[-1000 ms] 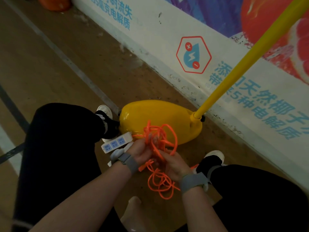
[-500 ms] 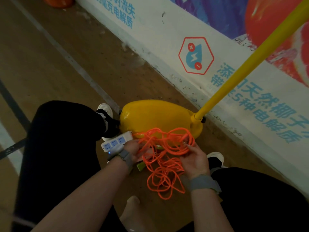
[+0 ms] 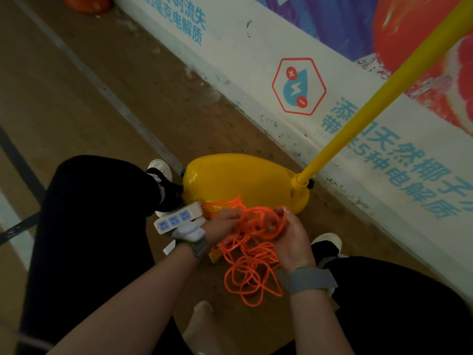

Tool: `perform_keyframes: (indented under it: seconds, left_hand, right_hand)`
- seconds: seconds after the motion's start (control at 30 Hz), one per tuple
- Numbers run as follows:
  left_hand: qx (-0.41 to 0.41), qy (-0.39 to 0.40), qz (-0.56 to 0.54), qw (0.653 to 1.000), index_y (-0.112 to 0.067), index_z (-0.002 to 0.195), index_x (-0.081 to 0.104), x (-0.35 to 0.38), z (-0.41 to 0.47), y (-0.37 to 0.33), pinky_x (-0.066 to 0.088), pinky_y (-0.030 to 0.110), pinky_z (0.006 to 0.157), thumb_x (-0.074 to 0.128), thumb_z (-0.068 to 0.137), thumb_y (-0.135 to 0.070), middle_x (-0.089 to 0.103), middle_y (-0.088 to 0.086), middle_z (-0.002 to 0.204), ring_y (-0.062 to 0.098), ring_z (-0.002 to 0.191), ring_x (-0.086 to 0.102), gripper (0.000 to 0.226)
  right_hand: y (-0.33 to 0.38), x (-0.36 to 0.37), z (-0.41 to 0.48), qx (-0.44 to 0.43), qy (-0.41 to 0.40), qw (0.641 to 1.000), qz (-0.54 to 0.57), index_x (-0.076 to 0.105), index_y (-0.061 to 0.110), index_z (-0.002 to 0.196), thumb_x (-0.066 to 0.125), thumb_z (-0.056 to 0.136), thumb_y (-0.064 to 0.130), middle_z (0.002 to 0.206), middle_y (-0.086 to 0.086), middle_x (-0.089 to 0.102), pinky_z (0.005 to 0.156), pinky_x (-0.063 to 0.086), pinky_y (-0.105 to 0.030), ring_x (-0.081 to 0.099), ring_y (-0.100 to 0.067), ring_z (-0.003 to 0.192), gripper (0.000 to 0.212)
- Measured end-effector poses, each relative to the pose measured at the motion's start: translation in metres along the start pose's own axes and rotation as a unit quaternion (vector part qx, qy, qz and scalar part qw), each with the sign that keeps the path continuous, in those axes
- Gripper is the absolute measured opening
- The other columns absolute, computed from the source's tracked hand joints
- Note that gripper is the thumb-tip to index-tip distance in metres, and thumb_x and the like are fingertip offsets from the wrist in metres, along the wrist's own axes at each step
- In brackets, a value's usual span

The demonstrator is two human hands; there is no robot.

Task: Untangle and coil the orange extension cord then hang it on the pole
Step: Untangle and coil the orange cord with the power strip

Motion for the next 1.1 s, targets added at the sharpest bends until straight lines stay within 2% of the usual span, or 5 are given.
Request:
perform_keyframes:
  seconds: [0.2,0.6,0.77,0.93,1.1]
  left_hand:
    - [-0.063,0.164,0.011,0.984,-0.016,0.099,0.063,0.018,-0.01,0.007,0.046,0.025,0.078,0.053,0.094,-0.03,0.061,-0.001,0.092,0.008,0.079,0.058,0.017]
    - [-0.042,-0.143,-0.182,0.972,-0.013,0.066,0.06,0.008,0.003,0.013,0.036,0.02,0.049,0.051,0.096,-0.033,0.048,-0.009,0.045,0.004,0.044,0.045,0.037]
    - [-0.103,-0.234,-0.114,0.96,-0.012,0.07,0.066,0.004,0.008,0.026,0.035,0.027,0.056,0.042,0.093,-0.057,0.051,0.001,0.054,0.016,0.052,0.047,0.056]
    - [-0.04,-0.196,0.123,0.972,-0.014,0.113,0.045,0.003,0.004,0.026,0.055,0.043,0.07,0.046,0.093,-0.051,0.067,0.011,0.09,0.029,0.078,0.067,0.041]
    - [-0.042,-0.164,0.296,0.94,-0.013,0.115,0.041,0.005,0.002,0.02,0.054,0.044,0.07,0.04,0.096,-0.048,0.067,0.013,0.095,0.032,0.081,0.066,0.04]
  right_hand:
    - [-0.001,-0.012,0.0,0.016,-0.084,0.996,0.013,0.068,0.01,0.089,0.073,0.073,0.023,0.094,-0.021,0.065,0.095,0.042,-0.064,0.062,-0.037,0.094,0.022]
    - [-0.017,-0.016,0.006,0.087,-0.092,0.97,-0.209,0.066,0.006,0.076,0.061,0.085,-0.002,0.057,-0.008,0.065,0.041,0.043,-0.019,0.057,-0.011,0.041,0.013]
    - [-0.043,-0.019,0.013,0.113,-0.096,0.899,-0.413,0.064,0.013,0.062,0.07,0.078,0.015,0.062,-0.011,0.066,0.055,0.05,-0.035,0.062,-0.025,0.056,0.018]
    - [-0.04,-0.021,0.008,0.144,-0.173,0.924,-0.31,0.057,0.008,0.061,0.059,0.082,0.001,0.056,-0.009,0.055,0.047,0.039,-0.024,0.049,-0.019,0.046,0.022]
    - [-0.03,-0.006,0.004,0.005,-0.183,0.914,-0.361,0.05,0.016,0.121,0.05,0.095,0.032,0.115,-0.007,0.057,0.081,0.047,-0.032,0.055,-0.023,0.103,0.03]
Point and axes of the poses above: each hand's wrist, its own z-axis towards the middle knuckle, its own x-axis out of the palm, y = z × x, the point moved 1 cm from there along z, towards the middle knuckle
